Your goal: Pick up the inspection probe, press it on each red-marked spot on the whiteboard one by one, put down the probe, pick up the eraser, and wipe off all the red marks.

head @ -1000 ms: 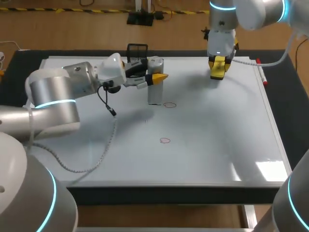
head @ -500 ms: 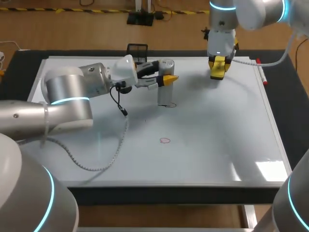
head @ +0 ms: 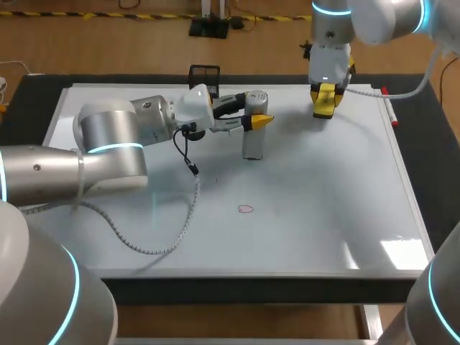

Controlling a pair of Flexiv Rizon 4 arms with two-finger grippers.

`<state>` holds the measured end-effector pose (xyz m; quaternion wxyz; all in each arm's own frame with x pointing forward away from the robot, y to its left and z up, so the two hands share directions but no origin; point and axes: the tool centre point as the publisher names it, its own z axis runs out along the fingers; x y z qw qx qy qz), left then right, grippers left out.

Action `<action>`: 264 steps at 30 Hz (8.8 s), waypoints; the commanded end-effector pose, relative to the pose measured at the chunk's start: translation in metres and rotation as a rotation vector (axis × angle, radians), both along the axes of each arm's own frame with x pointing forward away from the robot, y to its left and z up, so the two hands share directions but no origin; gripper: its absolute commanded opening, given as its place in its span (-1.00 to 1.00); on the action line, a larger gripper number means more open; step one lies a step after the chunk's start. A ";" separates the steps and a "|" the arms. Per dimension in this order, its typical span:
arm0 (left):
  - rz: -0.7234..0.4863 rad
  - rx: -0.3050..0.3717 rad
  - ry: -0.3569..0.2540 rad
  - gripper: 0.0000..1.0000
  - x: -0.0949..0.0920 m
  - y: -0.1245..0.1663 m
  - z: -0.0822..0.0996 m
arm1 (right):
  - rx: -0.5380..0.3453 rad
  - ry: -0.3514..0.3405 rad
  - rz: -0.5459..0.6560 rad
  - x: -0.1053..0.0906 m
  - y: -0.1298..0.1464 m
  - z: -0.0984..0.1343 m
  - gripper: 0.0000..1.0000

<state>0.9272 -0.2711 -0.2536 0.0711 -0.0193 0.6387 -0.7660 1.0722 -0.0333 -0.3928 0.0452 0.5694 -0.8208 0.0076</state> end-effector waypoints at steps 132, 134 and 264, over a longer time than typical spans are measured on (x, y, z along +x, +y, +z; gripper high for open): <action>0.239 0.061 -0.032 -1.00 0.011 0.272 0.047 | 0.038 -0.013 0.143 -0.043 0.078 0.015 -1.00; 0.239 0.061 -0.032 -1.00 0.011 0.272 0.047 | 0.054 -0.013 0.175 -0.052 0.093 0.017 -1.00; 0.239 0.061 -0.032 -1.00 0.011 0.272 0.047 | 0.034 -0.001 0.288 -0.069 0.103 0.006 -1.00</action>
